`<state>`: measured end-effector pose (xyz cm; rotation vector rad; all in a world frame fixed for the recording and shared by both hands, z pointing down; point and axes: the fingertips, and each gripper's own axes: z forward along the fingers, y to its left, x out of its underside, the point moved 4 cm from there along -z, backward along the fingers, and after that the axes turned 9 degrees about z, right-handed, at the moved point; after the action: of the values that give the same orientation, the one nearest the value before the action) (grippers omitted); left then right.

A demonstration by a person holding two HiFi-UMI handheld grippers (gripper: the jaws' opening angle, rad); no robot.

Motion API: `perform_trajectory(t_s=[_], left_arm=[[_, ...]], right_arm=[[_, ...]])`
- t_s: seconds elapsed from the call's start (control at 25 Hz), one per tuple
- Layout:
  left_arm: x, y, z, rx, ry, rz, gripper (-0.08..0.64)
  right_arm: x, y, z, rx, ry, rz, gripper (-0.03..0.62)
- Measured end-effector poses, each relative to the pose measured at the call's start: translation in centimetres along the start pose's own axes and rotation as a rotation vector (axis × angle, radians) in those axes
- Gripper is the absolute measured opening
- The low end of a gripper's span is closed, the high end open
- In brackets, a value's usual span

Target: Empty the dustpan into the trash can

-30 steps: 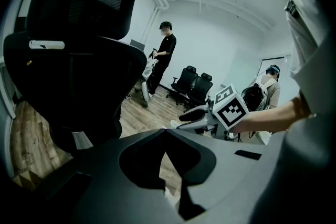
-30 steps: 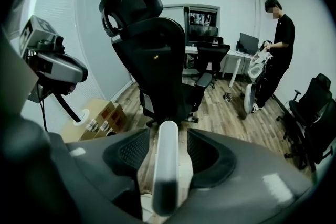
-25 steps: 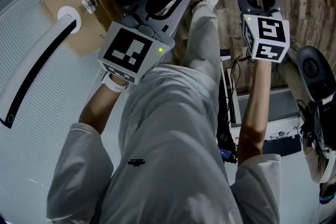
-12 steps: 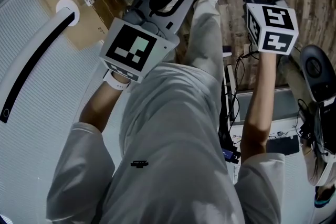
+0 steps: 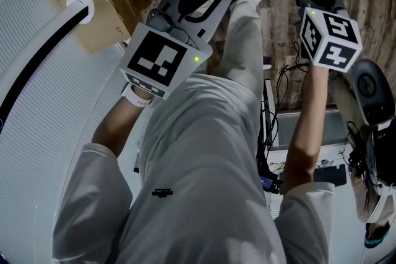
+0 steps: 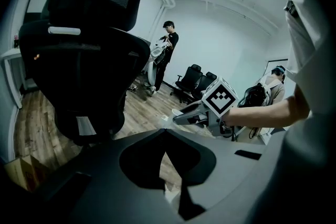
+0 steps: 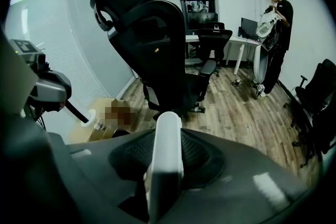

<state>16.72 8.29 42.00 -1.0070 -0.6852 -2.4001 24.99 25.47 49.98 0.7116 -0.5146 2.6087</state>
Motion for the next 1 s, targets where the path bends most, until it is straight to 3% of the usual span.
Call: perform_trajectory(t_s=[0.6, 1.0], left_arm=[[-0.7, -2.3, -3.9, -0.036, -0.056, 0.003, 0.008], [0.3, -2.1, -8.9, -0.070, -0.113, -0.028, 0.008]], right_arm=[[-1.6, 4.2, -7.0, -0.031, -0.002, 0.052, 0.135], [-4.0, 11.4, -12.7, -0.030, -0.020, 0.077, 0.135]])
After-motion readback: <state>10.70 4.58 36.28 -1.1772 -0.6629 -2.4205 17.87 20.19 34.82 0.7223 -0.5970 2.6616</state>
